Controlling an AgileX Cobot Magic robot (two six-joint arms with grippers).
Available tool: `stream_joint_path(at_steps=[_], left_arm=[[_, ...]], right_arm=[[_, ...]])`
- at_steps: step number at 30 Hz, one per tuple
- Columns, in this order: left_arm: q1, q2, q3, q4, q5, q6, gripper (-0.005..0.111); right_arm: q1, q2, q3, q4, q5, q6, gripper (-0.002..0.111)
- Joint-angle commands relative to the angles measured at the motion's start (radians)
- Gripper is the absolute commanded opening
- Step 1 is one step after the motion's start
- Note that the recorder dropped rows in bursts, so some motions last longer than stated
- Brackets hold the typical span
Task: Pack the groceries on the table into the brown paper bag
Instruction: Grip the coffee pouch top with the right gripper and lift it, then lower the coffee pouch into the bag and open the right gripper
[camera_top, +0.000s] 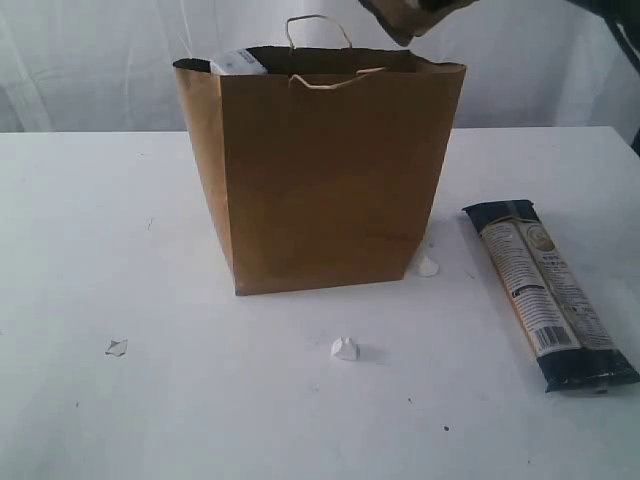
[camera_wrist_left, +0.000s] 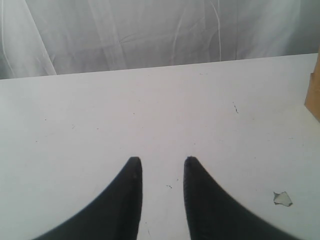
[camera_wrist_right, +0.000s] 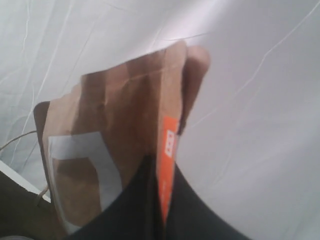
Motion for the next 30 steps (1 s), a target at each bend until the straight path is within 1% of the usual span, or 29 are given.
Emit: stream_joint_path(at_steps=[1,4,6,12,15,19,30], left_arm=[[0.004,-0.005,0.002,-0.01,0.0,-0.002,0.035],[0.004,-0.005,0.002,-0.01,0.0,-0.002,0.035],[0.004,-0.005,0.002,-0.01,0.0,-0.002,0.035],[0.004,-0.005,0.002,-0.01,0.0,-0.002,0.035],[0.004,-0.005,0.002,-0.01,0.0,-0.002,0.035],[0.004,-0.005,0.002,-0.008,0.0,-0.002,0.035],[0.004,-0.005,0.002,-0.008,0.0,-0.002,0.035]], right_arm=[[-0.001,0.009,-0.004,-0.117,-0.077,0.119,0.0],[0.006,0.011,-0.004,-0.246,-0.052,0.234,0.0],[0.017,0.011,-0.004,-0.31,-0.047,0.268,0.0],[0.028,0.018,-0.004,-0.378,-0.042,0.282,0.0],[0.028,0.027,-0.004,-0.448,-0.047,0.341,0.0],[0.028,0.036,-0.004,-0.586,-0.049,0.455,0.0],[0.028,0.061,-0.004,-0.983,-0.133,0.732,0.0]])
